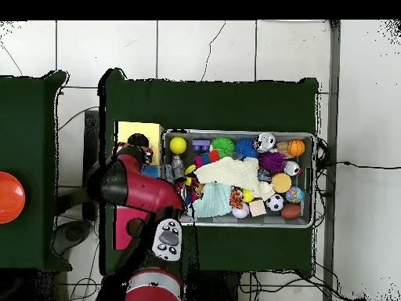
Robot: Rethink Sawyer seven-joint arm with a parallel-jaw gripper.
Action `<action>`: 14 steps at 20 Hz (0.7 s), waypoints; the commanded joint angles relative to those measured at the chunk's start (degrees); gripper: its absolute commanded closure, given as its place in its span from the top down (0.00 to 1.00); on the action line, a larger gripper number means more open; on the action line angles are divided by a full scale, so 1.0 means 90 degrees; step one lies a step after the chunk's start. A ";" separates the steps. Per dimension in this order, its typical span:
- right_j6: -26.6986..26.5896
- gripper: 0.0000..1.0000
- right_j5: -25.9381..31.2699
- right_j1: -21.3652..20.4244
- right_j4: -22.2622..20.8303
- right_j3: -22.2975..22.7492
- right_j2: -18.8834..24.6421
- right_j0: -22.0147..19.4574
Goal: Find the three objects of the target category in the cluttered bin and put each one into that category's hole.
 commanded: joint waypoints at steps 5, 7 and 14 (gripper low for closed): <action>0.1409 0.00 0.2628 -0.0784 -0.0033 -0.0332 -0.0757 0.0130; 0.1366 0.00 0.2815 -0.0884 -0.0093 -0.0348 -0.0772 0.0076; 0.1074 0.00 0.3244 -0.1333 -0.0327 -0.0333 -0.0880 -0.0079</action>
